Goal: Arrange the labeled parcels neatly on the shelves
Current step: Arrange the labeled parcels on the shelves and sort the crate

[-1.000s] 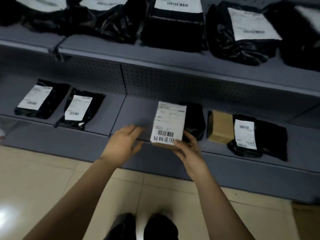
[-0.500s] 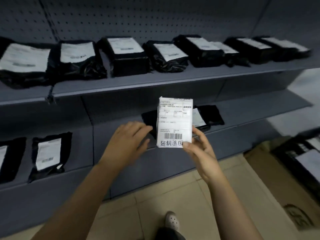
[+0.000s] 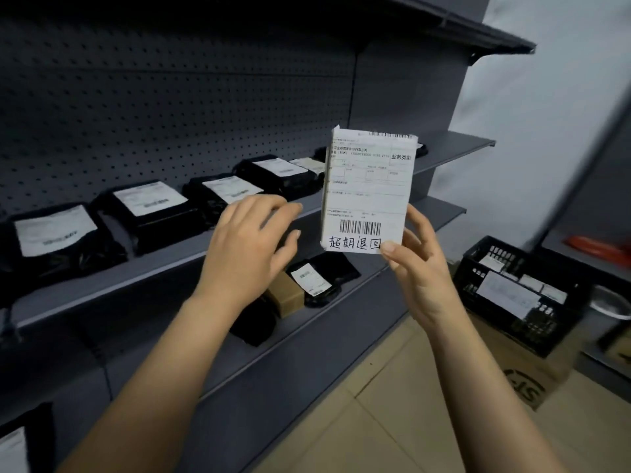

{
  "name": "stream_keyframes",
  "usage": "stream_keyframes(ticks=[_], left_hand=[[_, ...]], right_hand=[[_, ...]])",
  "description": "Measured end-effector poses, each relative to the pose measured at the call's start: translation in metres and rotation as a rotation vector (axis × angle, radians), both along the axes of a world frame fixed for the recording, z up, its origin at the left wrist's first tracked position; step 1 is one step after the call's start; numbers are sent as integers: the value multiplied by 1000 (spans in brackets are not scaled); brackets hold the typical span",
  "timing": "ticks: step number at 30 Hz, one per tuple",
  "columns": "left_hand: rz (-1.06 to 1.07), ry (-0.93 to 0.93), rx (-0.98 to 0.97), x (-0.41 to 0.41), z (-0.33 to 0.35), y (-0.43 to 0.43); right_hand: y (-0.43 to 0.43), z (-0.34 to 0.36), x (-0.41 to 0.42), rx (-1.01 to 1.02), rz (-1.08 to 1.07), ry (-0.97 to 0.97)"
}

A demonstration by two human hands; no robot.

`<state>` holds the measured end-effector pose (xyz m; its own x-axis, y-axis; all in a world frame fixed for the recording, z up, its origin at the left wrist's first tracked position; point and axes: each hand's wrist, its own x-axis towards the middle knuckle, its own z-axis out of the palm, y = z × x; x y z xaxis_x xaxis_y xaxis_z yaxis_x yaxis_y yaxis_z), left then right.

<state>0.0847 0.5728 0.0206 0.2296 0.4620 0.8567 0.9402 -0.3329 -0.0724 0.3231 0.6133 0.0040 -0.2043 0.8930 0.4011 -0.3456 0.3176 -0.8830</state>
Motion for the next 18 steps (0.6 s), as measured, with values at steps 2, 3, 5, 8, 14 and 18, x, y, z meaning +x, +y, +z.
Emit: stream_keyframes(ticks=[2, 3, 5, 8, 14, 18], left_hand=[[-14, 11, 23, 8, 9, 7], [-22, 20, 35, 12, 12, 11], [-37, 32, 52, 21, 17, 20], [-59, 48, 60, 36, 21, 36], [-89, 61, 68, 76, 28, 82], [-121, 72, 84, 110, 33, 121]], right_hand=[[2, 6, 8, 24, -14, 11], [4, 8, 13, 30, -21, 15], [8, 10, 21, 36, -34, 18], [20, 14, 36, 41, -58, 29], [58, 21, 76, 68, -107, 32], [91, 25, 110, 72, -140, 38]])
